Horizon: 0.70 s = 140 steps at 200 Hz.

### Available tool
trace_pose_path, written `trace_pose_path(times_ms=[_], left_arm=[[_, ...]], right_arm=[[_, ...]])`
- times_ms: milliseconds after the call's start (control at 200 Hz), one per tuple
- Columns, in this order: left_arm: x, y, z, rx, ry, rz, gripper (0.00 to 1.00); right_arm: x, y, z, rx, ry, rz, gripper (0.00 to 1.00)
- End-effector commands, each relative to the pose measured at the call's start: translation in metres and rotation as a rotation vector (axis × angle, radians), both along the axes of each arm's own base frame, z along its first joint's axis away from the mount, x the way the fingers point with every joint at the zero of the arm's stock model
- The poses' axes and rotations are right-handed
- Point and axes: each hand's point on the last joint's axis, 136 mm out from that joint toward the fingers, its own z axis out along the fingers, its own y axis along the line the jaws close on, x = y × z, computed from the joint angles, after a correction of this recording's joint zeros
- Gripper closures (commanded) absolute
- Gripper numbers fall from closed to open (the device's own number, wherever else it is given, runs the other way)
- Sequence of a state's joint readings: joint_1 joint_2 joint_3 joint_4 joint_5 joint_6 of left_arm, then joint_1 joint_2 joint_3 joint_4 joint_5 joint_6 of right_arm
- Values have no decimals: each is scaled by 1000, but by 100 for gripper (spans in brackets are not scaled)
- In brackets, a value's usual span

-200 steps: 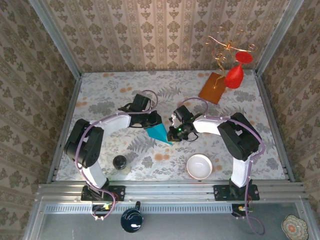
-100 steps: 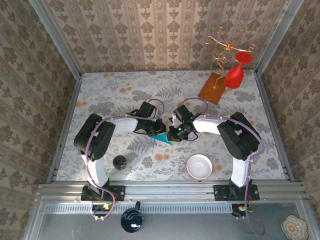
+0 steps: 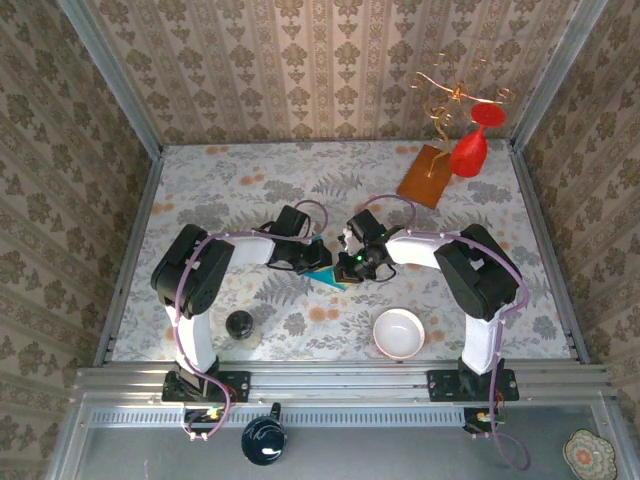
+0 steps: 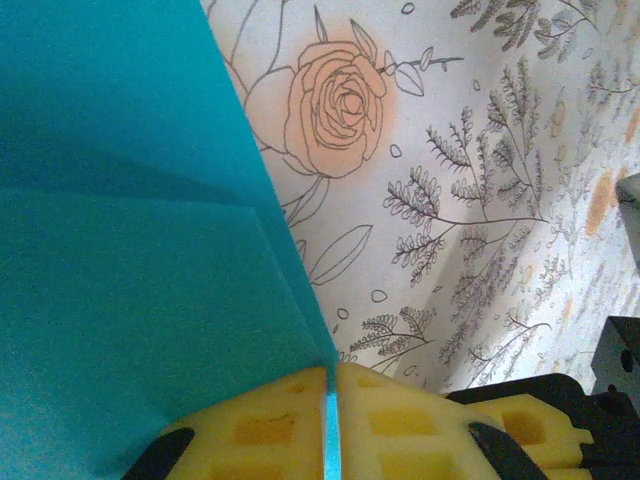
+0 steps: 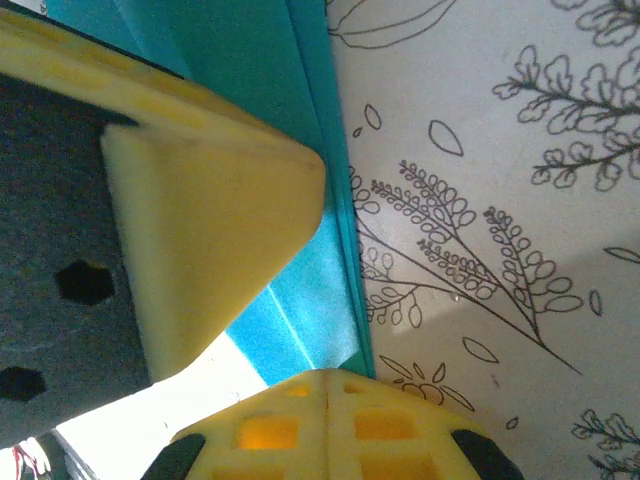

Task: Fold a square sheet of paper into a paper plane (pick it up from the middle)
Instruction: Fourth fold the wing at the center of the table.

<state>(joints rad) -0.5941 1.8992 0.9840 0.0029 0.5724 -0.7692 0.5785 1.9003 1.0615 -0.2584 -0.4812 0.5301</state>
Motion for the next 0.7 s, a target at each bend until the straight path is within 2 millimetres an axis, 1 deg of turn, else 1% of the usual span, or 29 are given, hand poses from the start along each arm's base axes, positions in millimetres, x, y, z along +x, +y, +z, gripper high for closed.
trace_pose_path(times_ms=[0,160,255,280,295,310,470,695], left_arm=[[3,15,-22,31,2,11,86],[14,30,-29,19,-6,30,86],[27,41,-27,-1,-18,49,86],[28,40,-26,-8,-22,44,86],[35,48,-26,-10,-25,66,86],[38,52,-26,-10,-24,74,86],[65,77,-21,-6,-52,125,86],[92,114,-25,49,-62,210,86]], right_arm=[[-43,-48,-59,-250,174,-22,92],[-49,-62,-66,-313,191,-27,92],[-53,-68,-70,-343,202,-30,92],[-54,-70,-71,-350,205,-33,92],[-54,-70,-71,-352,207,-34,93],[-54,-71,-72,-354,207,-34,93],[-57,-75,-74,-370,215,-41,93],[-56,-75,-75,-373,215,-46,93]])
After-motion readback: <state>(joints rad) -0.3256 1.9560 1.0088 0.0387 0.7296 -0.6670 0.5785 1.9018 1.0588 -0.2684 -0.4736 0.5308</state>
